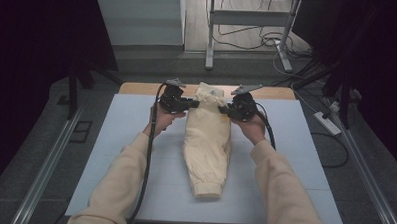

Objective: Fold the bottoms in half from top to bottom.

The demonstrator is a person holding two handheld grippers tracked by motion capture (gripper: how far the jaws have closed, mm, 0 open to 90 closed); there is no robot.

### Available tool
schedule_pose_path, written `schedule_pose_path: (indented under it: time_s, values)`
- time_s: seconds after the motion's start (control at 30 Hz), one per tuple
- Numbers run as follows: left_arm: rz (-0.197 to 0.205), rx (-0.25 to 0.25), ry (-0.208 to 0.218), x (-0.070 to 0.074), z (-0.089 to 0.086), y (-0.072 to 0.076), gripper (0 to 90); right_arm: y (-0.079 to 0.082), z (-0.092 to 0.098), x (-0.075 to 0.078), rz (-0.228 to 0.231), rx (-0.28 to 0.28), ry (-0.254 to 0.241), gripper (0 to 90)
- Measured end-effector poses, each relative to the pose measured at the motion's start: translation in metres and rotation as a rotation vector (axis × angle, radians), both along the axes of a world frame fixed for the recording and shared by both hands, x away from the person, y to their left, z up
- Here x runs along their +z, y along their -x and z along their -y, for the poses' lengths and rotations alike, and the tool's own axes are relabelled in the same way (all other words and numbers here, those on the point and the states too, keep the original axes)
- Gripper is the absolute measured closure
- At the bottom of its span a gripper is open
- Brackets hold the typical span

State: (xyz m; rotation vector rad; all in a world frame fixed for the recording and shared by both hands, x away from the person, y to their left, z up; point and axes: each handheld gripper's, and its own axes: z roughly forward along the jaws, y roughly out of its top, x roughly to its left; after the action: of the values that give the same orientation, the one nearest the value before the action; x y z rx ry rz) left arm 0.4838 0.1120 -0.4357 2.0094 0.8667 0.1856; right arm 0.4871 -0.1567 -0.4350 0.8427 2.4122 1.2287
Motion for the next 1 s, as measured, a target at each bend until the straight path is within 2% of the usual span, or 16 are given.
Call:
schedule_pose_path:
  time_s: [0.13, 0.3, 0.37, 0.47, 0.6, 0.77, 1.0]
  values:
    - [0.013, 0.008, 0.0, 0.01, -0.001, -0.01, 81.0, -0.006, -0.001, 0.006, 0.027, -0.005, 0.012, 75.8]
    - [0.078, 0.027, 0.007, 0.04, -0.006, -0.016, 81.1, -0.016, -0.006, 0.036, 0.109, -0.012, -0.002, 75.9]
    - [0.089, 0.027, 0.01, 0.043, -0.007, -0.015, 81.0, -0.018, -0.007, 0.044, 0.127, -0.013, 0.0, 75.8]
    - [0.07, 0.021, 0.016, 0.036, -0.009, -0.014, 80.9, -0.018, -0.009, 0.043, 0.127, -0.007, 0.016, 75.8]
    - [0.053, 0.013, 0.011, 0.022, -0.01, -0.011, 80.8, -0.017, -0.01, 0.032, 0.101, -0.002, 0.025, 75.7]
    - [0.039, 0.0, 0.011, 0.01, -0.008, -0.005, 80.8, -0.015, -0.008, 0.018, 0.098, 0.009, 0.04, 75.6]
    - [0.034, -0.012, 0.017, 0.002, -0.006, 0.001, 80.7, -0.013, -0.002, 0.006, 0.079, 0.011, 0.012, 75.5]
